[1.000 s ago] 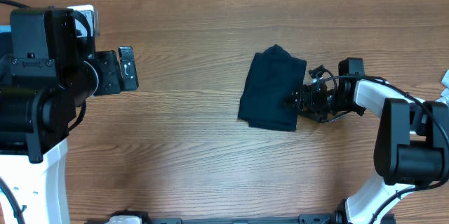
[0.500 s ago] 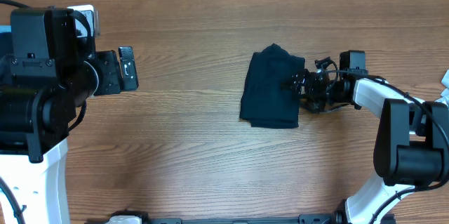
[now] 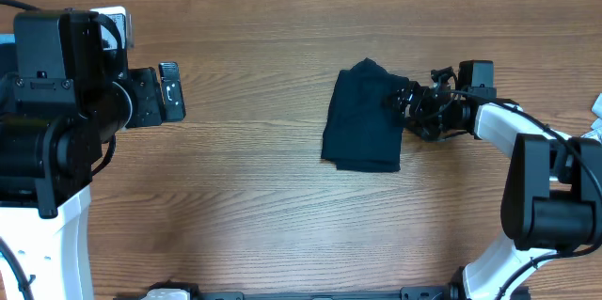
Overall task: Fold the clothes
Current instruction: 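Push the teal bundle leftward toward table center with the right gripper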
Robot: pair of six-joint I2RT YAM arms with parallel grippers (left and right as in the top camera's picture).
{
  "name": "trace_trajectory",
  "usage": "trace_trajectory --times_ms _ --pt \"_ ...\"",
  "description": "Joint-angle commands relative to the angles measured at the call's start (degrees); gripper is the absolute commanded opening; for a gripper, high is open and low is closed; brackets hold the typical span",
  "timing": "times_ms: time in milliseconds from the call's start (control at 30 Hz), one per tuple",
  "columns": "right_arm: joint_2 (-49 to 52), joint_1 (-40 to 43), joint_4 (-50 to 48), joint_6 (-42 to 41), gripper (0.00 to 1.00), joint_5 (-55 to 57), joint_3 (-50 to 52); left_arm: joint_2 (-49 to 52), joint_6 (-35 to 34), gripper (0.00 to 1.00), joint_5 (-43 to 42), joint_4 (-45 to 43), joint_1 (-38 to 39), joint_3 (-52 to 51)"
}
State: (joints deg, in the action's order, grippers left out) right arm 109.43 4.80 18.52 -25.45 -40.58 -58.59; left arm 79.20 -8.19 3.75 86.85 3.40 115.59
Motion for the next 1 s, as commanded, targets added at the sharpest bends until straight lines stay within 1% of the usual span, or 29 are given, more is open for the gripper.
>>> trace_trajectory --times_ms 0,67,167,233,267,300,433,500,533,600,633,667,767,833,867,933,967 --pt "3.7 -2.7 -1.2 -0.4 0.87 4.4 0.9 0.2 0.5 1.00 0.7 -0.1 0.4 0.2" --pt "4.7 -3.5 -1.5 -2.3 0.83 4.4 0.9 0.2 0.5 1.00 0.7 -0.1 0.4 0.2" --pt "5.5 -3.6 -1.8 -5.3 0.72 4.5 0.9 0.2 0.4 1.00 0.7 -0.1 0.4 0.2" --pt "5.5 -3.6 -1.7 -6.0 0.65 4.5 0.9 0.2 0.5 1.00 0.7 -0.1 0.4 0.2" --pt "5.5 -3.6 -1.7 -6.1 0.59 4.5 0.9 0.2 0.5 1.00 0.7 -0.1 0.4 0.2" --pt "5.5 -3.6 -1.8 -6.1 0.56 4.5 0.9 0.2 0.5 1.00 0.7 -0.1 0.4 0.2" --pt "5.5 -3.6 -1.7 -5.6 0.50 4.4 0.9 0.2 0.5 1.00 0.7 -0.1 0.4 0.2" --pt "5.5 -3.9 -2.4 -3.0 0.52 1.2 0.9 0.2 0.5 1.00 0.7 -0.1 0.4 0.2" --pt "5.5 -4.0 -2.7 -1.9 0.59 -0.6 0.9 0.2 0.5 1.00 0.7 -0.1 0.4 0.2" --pt "5.5 -4.5 -2.9 -1.5 0.63 -1.3 0.9 0.2 0.5 1.00 0.7 -0.1 0.4 0.2" --pt "5.5 -4.7 -2.9 -1.5 0.71 -1.3 0.9 0.2 0.5 1.00 0.7 -0.1 0.4 0.2" --pt "5.5 -4.9 -2.8 -1.5 0.77 -1.6 0.9 0.2 0.5 1.00 0.7 -0.1 0.4 0.2" --pt "5.5 -5.5 -2.6 0.1 0.76 -4.7 1.0 0.2 0.5 1.00 0.7 -0.1 0.4 0.2" --pt "5.5 -6.2 -2.9 1.8 0.75 -4.7 1.2 0.2 0.5 1.00 0.7 -0.1 0.4 0.2" --pt "5.5 -6.4 -2.9 1.8 0.71 -3.7 1.2 0.2 0.5 1.00 0.7 -0.1 0.4 0.2" --pt "5.5 -6.6 -2.9 1.6 0.59 -2.1 1.2 0.2 0.5 1.00 0.7 -0.1 0.4 0.2" --pt "5.5 -6.6 -2.9 1.3 0.56 -1.9 1.2 0.2 0.5 1.00 0.7 -0.1 0.4 0.2"
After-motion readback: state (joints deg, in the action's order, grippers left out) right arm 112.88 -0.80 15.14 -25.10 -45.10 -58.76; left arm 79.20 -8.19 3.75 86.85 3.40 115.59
